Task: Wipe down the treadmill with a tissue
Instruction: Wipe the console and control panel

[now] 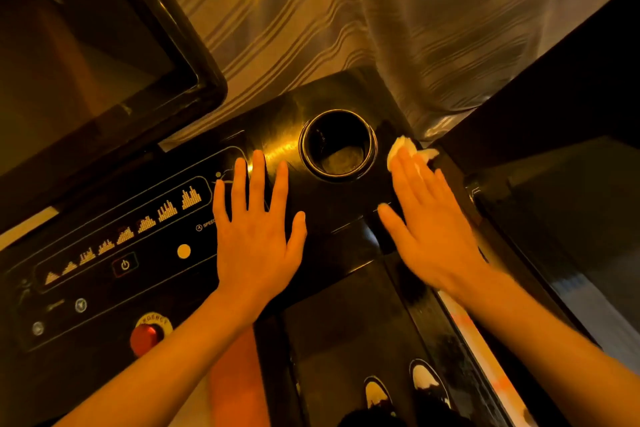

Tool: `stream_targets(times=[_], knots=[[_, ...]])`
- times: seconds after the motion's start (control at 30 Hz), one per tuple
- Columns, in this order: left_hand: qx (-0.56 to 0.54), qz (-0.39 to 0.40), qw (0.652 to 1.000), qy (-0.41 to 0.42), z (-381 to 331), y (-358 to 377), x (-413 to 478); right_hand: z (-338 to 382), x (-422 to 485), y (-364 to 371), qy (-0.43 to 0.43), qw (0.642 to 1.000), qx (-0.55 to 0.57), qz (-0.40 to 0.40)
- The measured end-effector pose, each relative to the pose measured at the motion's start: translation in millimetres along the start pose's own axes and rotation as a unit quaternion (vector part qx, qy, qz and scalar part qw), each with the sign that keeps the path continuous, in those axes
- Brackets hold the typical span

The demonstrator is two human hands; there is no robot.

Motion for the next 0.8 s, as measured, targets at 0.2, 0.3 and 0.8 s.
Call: stream_targets(times=[0.2,0.3,0.8], knots=[[-0.004,0.005,1.000,-0.006,1.3,-1.7,-0.3,-7.9,63.4,-15.2,-0.020,0.998,0.065,0.012],[-0.002,0.006,1.000,-0.002,0.1,-1.6,0.8,-13.3,-2.9,-7.5,-0.035,0.999,0.034,0.023],[-0.007,0.005,1.000,-0.005,-1.1,-3.4,0.7,-7.1,37.7,-12.7,-0.198,0.979,-0.021,0.037]])
Point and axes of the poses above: each hand's wrist, its own x-axis towards the middle knuckle, its own y-axis out of the palm, z = x × y, the point moved 10 cm from there along x, towards the middle knuckle, and after that the axes turned 3 degrees about -y, right-handed, at the moved point
